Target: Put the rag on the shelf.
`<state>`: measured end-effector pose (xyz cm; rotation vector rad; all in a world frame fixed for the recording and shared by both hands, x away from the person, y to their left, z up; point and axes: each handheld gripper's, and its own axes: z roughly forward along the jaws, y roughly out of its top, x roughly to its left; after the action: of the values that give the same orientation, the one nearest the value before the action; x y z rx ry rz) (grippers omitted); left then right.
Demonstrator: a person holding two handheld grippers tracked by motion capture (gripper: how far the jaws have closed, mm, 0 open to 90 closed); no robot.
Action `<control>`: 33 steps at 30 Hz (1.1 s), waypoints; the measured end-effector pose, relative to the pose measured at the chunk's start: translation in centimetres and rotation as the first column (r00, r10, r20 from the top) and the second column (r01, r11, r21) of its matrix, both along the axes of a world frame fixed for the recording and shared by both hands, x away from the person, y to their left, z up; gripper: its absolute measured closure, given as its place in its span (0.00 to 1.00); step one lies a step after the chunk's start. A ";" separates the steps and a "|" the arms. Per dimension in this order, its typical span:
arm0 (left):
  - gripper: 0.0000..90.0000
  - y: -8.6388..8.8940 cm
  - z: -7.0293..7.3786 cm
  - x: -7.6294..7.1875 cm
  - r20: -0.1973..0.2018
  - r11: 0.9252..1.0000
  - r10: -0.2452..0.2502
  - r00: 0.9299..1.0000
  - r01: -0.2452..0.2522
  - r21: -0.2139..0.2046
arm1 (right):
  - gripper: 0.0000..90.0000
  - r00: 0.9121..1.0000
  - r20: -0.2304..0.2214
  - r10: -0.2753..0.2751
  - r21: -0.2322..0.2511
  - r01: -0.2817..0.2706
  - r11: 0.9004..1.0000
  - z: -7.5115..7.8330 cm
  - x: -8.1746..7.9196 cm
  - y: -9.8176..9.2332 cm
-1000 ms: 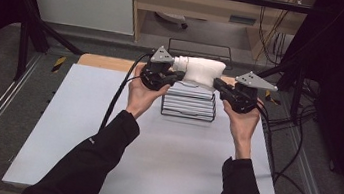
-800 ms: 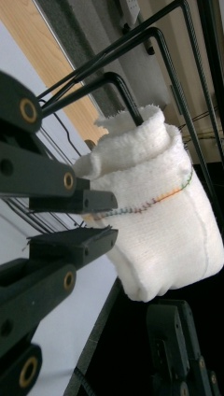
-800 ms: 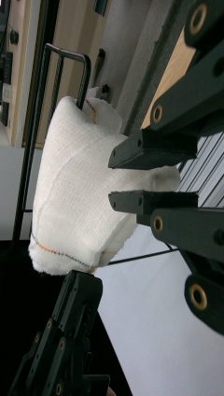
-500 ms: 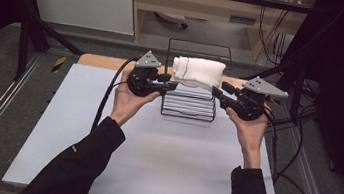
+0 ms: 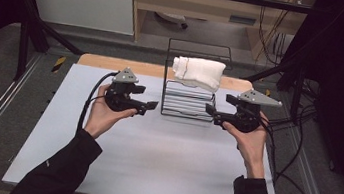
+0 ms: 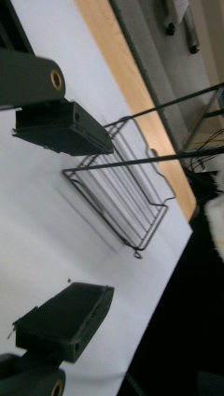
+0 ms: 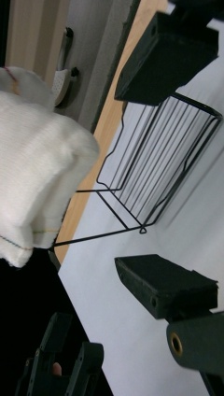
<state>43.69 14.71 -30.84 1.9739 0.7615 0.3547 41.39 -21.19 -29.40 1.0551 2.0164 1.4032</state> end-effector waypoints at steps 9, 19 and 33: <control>0.09 4.0 -3.5 -2.1 -0.016 0.998 0.049 0.999 -0.048 0.039 | 0.08 0.998 -0.057 0.011 -0.001 -0.012 1.000 -3.1 -0.8 -0.6; 0.07 8.0 -7.4 -4.3 -0.046 0.995 0.094 0.995 -0.092 0.036 | 0.03 0.994 -0.104 0.040 0.019 -0.038 0.999 -7.0 -2.0 -1.0; 0.07 11.7 -11.2 -7.1 -0.059 0.992 0.126 0.990 -0.125 0.018 | 0.03 0.973 -0.217 0.082 0.001 -0.083 0.997 -12.7 -3.9 -2.2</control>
<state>36.64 26.44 -41.99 1.9626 0.9264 0.3774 37.44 -23.43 -42.12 1.1778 2.2413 1.3712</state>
